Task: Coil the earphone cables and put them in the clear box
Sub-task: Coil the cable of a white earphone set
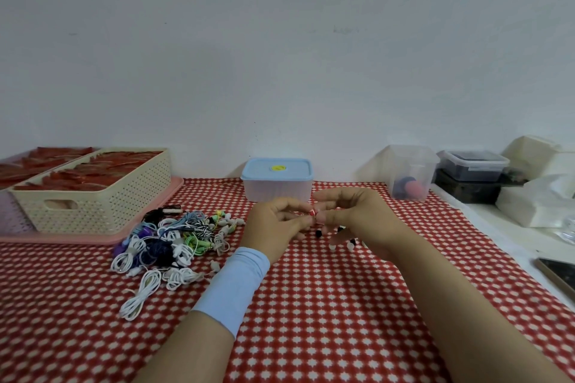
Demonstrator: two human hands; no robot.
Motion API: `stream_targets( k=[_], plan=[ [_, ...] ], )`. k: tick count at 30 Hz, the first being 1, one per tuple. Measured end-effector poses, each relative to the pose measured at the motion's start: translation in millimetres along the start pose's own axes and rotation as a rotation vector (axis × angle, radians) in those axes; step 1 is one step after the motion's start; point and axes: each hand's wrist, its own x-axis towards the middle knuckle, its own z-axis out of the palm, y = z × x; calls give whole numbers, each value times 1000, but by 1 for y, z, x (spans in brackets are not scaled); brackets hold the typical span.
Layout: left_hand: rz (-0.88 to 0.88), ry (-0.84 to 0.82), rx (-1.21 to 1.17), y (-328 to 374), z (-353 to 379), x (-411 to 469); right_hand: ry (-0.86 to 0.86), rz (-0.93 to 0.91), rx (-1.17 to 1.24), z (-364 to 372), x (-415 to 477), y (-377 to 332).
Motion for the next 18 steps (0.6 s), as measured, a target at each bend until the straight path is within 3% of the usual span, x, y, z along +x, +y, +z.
stream_targets(
  k=[9, 15, 18],
  plan=[
    [403, 89, 245, 1, -1, -1, -8, 48, -28, -1, -1, -1],
    [465, 111, 306, -1, -1, 2, -42, 197, 203, 1, 2, -2],
    [241, 88, 109, 1, 5, 0, -41, 167, 175, 3, 2, -1]
  ],
)
